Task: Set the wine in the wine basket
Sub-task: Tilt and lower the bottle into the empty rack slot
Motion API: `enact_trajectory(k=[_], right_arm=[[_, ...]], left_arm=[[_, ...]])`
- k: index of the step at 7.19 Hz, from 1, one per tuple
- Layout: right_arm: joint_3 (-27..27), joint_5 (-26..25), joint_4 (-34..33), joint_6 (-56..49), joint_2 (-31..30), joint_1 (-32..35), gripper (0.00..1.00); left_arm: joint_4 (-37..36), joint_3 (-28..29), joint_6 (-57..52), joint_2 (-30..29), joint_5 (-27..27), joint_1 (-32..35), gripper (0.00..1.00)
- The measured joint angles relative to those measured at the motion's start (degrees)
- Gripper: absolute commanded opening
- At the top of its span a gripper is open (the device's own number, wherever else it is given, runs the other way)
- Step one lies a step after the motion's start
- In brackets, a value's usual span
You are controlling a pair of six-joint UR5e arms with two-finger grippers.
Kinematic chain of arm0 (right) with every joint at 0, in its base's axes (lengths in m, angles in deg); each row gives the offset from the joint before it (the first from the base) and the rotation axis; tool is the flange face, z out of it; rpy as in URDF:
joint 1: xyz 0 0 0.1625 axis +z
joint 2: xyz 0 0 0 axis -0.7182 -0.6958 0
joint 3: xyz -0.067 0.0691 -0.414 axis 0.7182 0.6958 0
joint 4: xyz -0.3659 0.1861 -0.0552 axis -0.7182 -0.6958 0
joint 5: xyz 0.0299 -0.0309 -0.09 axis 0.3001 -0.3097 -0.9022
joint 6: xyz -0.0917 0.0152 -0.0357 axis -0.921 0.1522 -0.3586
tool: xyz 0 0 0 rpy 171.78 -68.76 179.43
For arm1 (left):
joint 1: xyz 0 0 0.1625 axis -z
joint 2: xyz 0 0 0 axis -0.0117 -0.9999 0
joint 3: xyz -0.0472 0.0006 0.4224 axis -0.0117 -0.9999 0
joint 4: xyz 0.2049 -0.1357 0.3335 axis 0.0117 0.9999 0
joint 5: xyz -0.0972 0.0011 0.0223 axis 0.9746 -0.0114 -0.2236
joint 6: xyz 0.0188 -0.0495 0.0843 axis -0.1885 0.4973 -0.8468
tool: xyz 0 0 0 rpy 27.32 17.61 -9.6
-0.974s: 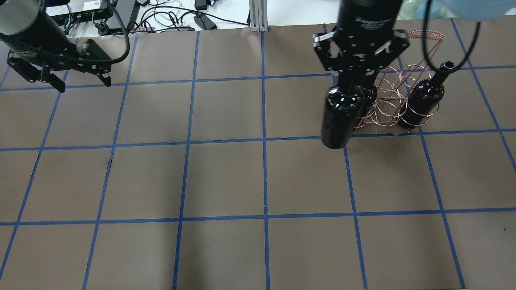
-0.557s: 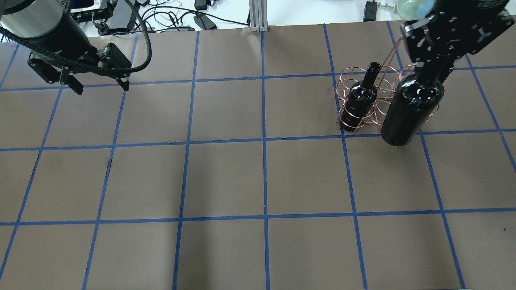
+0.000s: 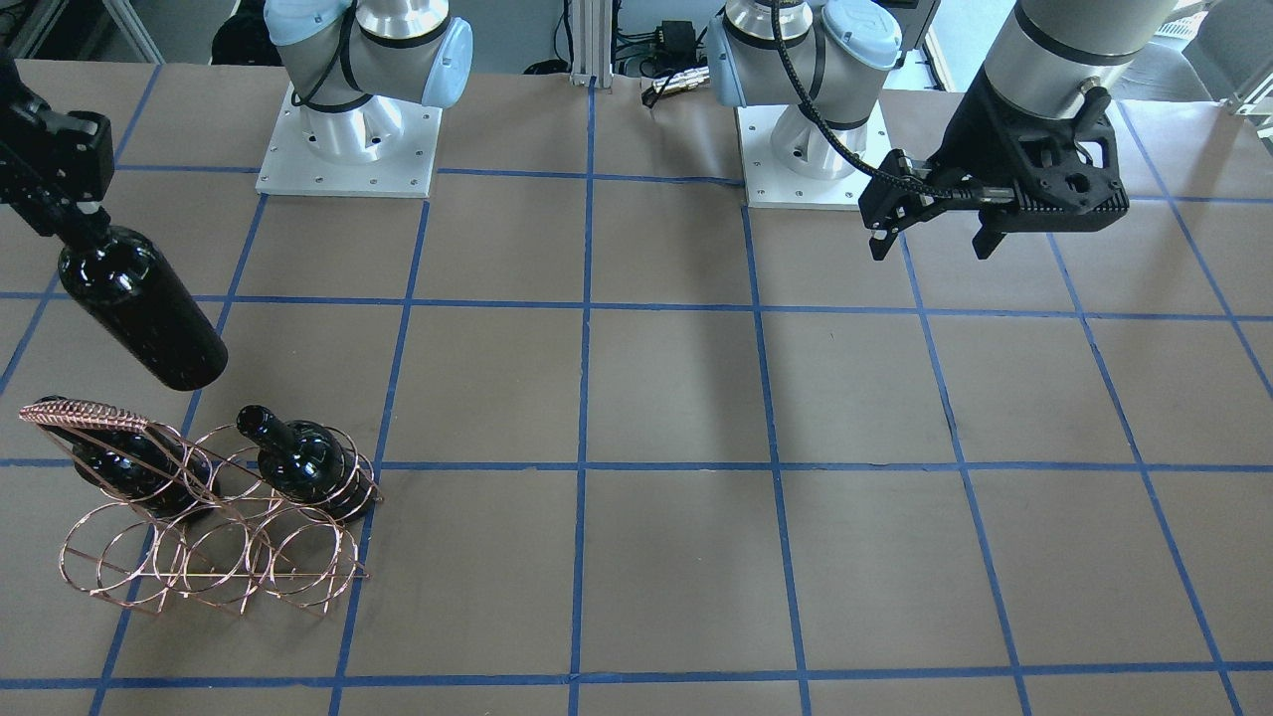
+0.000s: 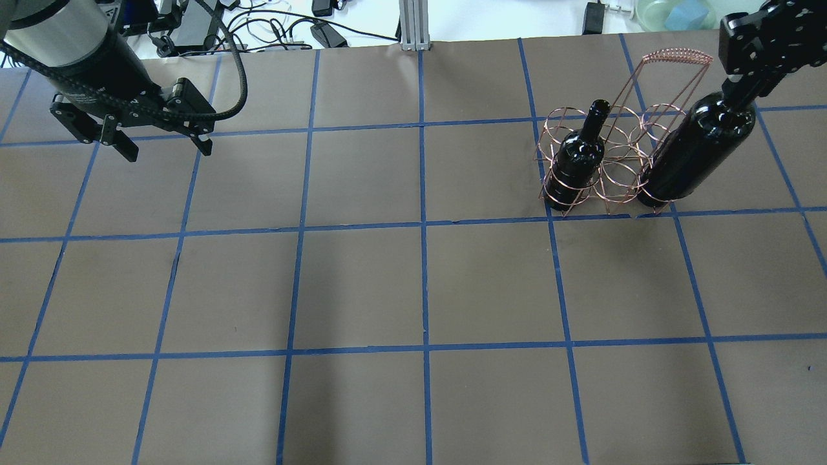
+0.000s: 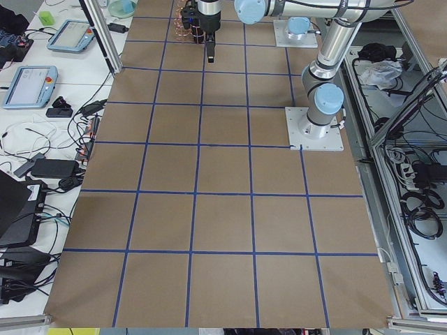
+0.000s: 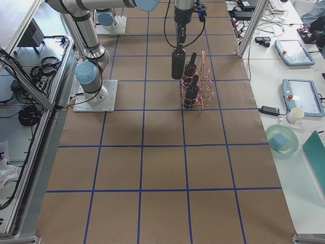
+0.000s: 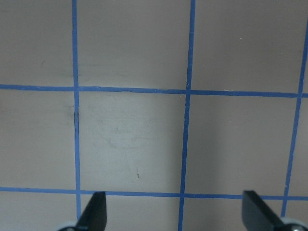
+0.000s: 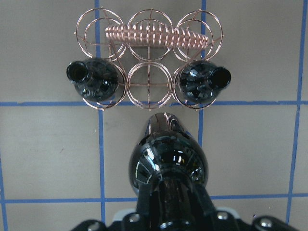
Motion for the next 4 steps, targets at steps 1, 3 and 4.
enact_trajectory(k=[1, 3, 4], right_arm=[[-0.04, 0.56, -2.4, 0.66, 1.37, 0.28, 0.0], [0.21, 1.75, -5.7, 3.11, 3.85, 1.94, 0.0], [0.39, 1.76, -6.71, 4.0, 4.91, 2.93, 0.0]], left_arm=[[0.1, 0.0, -0.02, 0.05, -0.02, 0.04, 1.0], [0.18, 0.0, -0.6, 0.14, 0.01, 0.09, 1.0], [0.28, 0.0, -0.69, 0.18, 0.24, 0.16, 1.0]])
